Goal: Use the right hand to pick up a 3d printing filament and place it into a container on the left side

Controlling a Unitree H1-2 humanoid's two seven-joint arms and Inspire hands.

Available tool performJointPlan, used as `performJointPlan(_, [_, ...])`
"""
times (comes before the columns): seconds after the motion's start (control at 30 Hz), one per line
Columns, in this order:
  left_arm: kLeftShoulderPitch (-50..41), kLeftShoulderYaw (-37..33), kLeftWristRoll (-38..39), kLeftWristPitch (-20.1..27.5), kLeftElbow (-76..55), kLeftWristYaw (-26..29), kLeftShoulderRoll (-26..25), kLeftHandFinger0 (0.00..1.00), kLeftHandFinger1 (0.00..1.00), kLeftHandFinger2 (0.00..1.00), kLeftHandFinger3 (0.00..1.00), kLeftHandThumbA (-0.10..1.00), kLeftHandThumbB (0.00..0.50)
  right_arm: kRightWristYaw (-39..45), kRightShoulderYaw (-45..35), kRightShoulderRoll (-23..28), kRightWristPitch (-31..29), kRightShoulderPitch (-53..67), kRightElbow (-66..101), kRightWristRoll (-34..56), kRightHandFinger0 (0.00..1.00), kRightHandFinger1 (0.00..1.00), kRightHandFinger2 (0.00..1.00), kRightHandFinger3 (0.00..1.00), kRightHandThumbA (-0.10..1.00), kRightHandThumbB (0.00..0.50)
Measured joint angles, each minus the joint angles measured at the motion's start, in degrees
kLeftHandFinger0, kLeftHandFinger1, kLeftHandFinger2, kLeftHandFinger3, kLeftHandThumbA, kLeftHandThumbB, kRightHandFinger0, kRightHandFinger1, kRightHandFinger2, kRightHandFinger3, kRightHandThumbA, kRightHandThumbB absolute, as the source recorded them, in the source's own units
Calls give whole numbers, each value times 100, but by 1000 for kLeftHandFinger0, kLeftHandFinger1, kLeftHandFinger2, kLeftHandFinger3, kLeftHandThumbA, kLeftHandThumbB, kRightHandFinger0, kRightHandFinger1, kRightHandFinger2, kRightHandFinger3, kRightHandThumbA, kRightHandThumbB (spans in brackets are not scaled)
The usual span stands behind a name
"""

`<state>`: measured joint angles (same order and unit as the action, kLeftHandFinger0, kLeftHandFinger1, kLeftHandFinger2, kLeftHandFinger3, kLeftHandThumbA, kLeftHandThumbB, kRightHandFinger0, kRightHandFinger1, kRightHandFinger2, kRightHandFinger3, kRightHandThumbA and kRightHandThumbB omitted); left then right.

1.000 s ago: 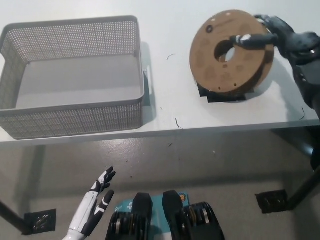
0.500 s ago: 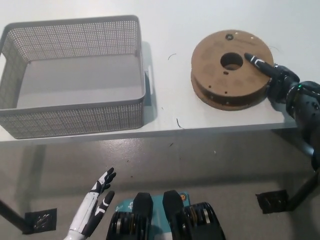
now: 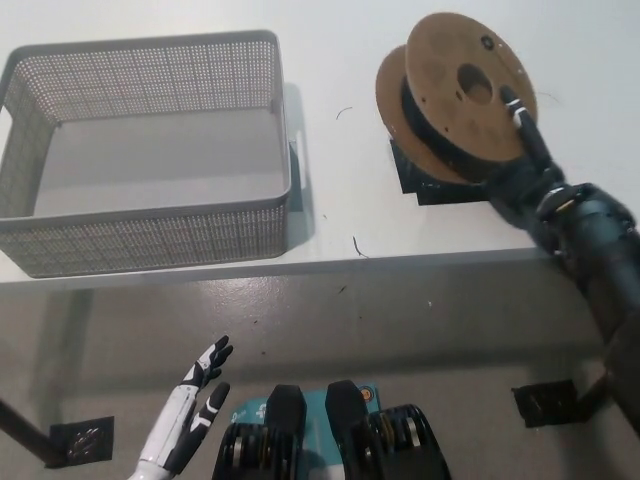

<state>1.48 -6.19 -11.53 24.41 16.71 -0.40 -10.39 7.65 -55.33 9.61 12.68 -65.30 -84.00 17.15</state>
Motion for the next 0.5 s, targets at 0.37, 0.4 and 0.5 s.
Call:
performJointPlan(0.37, [-13,-3,-13,3,-6,-41,-1,1000,1000,1000,1000,1000,348,5,33,-485,190,-469,0,533,0,132,679,761,-100,121])
performJointPlan(0.4, [-14,-2,-15,3,-6,-46,-1,1000,1000,1000,1000,1000,351,5,65,-486,196,-539,0,541,0,109,677,956,-100,116])
performJointPlan(0.5, [-14,-3,-29,3,-6,-55,-1,1000,1000,1000,1000,1000,348,5,291,-512,196,-822,5,554,0,91,674,1000,-100,102])
